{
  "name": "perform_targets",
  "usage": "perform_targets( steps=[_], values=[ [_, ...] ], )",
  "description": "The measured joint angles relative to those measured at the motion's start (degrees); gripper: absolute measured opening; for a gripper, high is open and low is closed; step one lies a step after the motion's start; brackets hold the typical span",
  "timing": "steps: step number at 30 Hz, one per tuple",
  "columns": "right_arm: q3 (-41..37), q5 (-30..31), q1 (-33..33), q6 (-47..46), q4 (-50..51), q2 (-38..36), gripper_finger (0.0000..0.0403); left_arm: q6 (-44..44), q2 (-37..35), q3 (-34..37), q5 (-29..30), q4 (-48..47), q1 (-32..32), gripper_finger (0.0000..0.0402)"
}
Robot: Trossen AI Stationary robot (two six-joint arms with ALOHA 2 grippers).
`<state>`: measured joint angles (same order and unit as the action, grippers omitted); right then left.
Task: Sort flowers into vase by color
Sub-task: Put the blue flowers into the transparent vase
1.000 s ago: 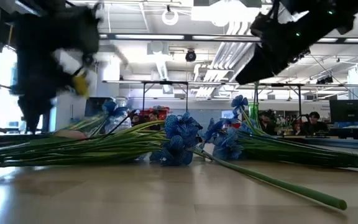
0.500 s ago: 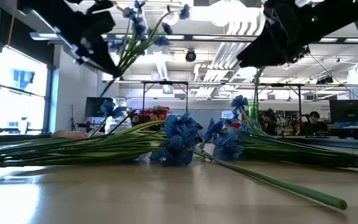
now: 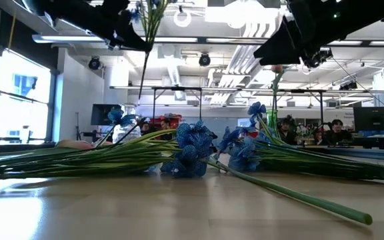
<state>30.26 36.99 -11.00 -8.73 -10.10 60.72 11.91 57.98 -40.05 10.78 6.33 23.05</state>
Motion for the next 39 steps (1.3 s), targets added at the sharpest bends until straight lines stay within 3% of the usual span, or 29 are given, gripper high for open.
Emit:
perform_targets(
  steps=[4,10,17,26,33,39],
  values=[
    [0.0,0.0,0.0,0.0,-0.4,0.1,0.0258,0.5,-4.3,2.6,-0.1,5.9,4.8,0.0000],
    [0.0,0.0,0.0,1.3,-1.4,0.1,0.0258,-0.3,-10.1,13.6,0.8,16.6,9.7,0.0000],
    [0.0,0.1,0.5,1.5,-3.7,0.1,0.0258,-7.1,-11.0,19.3,-0.9,21.0,11.9,0.0000],
    [0.0,0.1,1.6,3.9,-8.3,0.1,0.0258,-7.9,-7.8,21.6,-1.3,20.5,11.9,0.0011],
    [0.0,-1.5,3.6,1.7,-8.2,0.1,0.0258,-8.6,-5.8,21.6,-1.2,19.4,11.9,0.0055],
    [0.0,-1.6,3.7,0.9,-7.8,0.1,0.0258,-8.2,-6.3,16.1,-1.2,4.6,12.2,0.0114]
  ],
)
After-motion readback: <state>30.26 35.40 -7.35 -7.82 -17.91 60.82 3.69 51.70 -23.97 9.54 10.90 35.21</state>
